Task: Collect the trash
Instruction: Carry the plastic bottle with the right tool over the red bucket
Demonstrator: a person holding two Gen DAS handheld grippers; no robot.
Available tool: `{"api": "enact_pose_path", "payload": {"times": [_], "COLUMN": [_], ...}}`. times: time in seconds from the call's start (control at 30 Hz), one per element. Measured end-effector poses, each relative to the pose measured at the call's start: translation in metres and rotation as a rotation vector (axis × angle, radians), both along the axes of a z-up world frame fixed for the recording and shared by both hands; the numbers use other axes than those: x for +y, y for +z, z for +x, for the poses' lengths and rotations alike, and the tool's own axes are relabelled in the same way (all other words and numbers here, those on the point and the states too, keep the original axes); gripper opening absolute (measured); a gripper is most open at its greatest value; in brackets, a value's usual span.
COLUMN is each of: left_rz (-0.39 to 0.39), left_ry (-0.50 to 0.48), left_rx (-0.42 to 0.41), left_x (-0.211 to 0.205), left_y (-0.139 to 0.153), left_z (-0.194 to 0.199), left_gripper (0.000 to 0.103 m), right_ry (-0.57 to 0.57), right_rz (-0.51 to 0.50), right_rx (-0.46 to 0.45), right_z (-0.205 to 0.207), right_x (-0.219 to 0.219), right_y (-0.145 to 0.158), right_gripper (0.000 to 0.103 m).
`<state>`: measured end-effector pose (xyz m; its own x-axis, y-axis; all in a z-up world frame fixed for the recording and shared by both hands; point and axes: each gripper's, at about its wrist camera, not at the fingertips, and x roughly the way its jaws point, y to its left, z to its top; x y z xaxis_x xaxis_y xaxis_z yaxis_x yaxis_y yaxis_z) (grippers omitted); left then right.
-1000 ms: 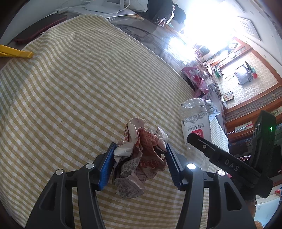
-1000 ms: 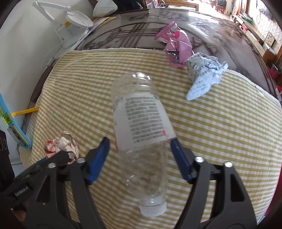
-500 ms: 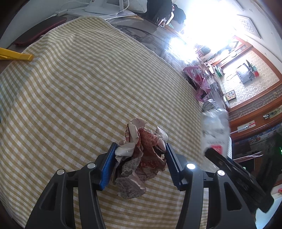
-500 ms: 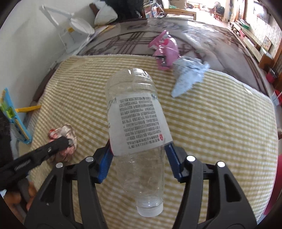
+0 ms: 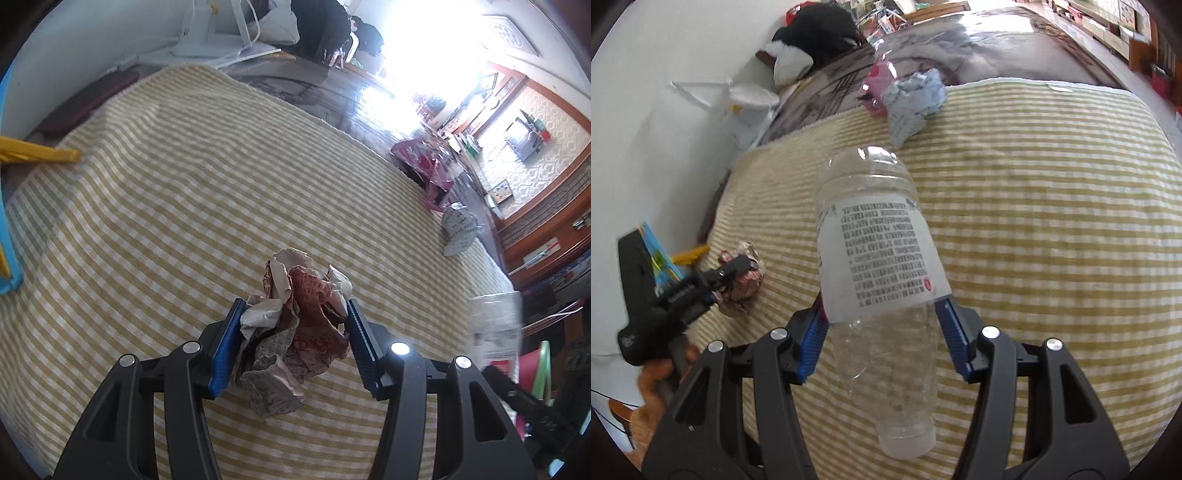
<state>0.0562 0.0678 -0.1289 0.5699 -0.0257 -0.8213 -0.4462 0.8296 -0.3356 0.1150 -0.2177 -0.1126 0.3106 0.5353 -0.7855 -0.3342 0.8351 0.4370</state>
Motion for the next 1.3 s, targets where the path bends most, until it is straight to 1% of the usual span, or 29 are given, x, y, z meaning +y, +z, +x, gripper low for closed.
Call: {"api": "enact_pose_path", "payload": {"times": [0.03, 0.13, 0.23, 0.43, 0.57, 0.7, 1.0, 1.07, 1.2, 1.3], "left_rz": [0.013, 0.064, 0.126, 0.239, 0.272, 0.270, 0.256, 0.257, 0.219, 0.220], "left_ry": [0.006, 0.016, 0.013, 0.006, -0.004, -0.036, -0.125, -0.145, -0.180, -0.226], "left_rx": [-0.002, -0.003, -0.008, -0.027, -0.036, -0.040, -0.095, -0.102, -0.109, -0.104], "left_x": [0.000, 0.000, -0.002, -0.016, -0.033, -0.054, -0.110, -0.123, -0.146, -0.171], "left_y": [0.001, 0.005, 0.013, 0.031, 0.038, 0.046, 0.074, 0.077, 0.079, 0.078], "left_z": [0.000, -0.004, -0.010, -0.021, -0.030, -0.034, -0.037, -0.036, -0.036, -0.032], "left_gripper": [0.052, 0.052, 0.051, 0.051, 0.051, 0.051, 0.051, 0.051, 0.051, 0.051], "right_ry": [0.000, -0.003, -0.016, -0.058, -0.076, -0.083, -0.148, -0.182, -0.247, -0.307], "right_rz": [-0.010, 0.005, 0.019, 0.085, 0.119, 0.133, 0.137, 0.149, 0.132, 0.131], "right_rx": [-0.030, -0.075, -0.102, -0.102, -0.105, -0.110, -0.186, -0.200, -0.235, -0.266], "right_z": [-0.001, -0.003, -0.006, -0.002, -0.003, -0.004, -0.015, -0.016, -0.020, -0.024], "right_x": [-0.002, -0.012, -0.027, -0.049, -0.058, -0.067, -0.100, -0.114, -0.139, -0.167], "right_y": [0.005, 0.017, 0.024, 0.030, 0.034, 0.038, 0.058, 0.063, 0.072, 0.080], "right_gripper": [0.055, 0.055, 0.055, 0.055, 0.055, 0.055, 0.055, 0.055, 0.055, 0.055]}}
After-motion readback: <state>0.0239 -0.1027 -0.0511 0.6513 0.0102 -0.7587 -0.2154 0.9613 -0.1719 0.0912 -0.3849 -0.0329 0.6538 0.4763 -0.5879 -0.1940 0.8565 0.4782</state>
